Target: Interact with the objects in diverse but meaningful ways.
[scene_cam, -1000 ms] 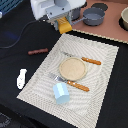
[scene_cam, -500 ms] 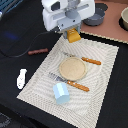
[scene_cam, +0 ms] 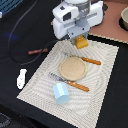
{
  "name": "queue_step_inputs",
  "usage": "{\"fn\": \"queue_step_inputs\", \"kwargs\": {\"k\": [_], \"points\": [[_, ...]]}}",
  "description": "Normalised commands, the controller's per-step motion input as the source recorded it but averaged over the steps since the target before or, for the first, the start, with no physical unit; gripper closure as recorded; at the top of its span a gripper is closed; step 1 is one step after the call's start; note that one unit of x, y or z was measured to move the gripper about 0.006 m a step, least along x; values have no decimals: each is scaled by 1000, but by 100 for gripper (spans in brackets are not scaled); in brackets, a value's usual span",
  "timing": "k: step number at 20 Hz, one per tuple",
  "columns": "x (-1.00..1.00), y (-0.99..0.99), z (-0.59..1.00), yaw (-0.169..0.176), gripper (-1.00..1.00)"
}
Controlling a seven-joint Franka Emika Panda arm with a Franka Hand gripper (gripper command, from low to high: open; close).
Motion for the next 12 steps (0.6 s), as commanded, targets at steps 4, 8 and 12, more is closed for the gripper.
{"fn": "queue_step_inputs", "kwargs": {"k": [4,8,12], "points": [[694,435,-70,-29,100],[601,357,-115,-28,100],[479,297,-161,-13,100]]}}
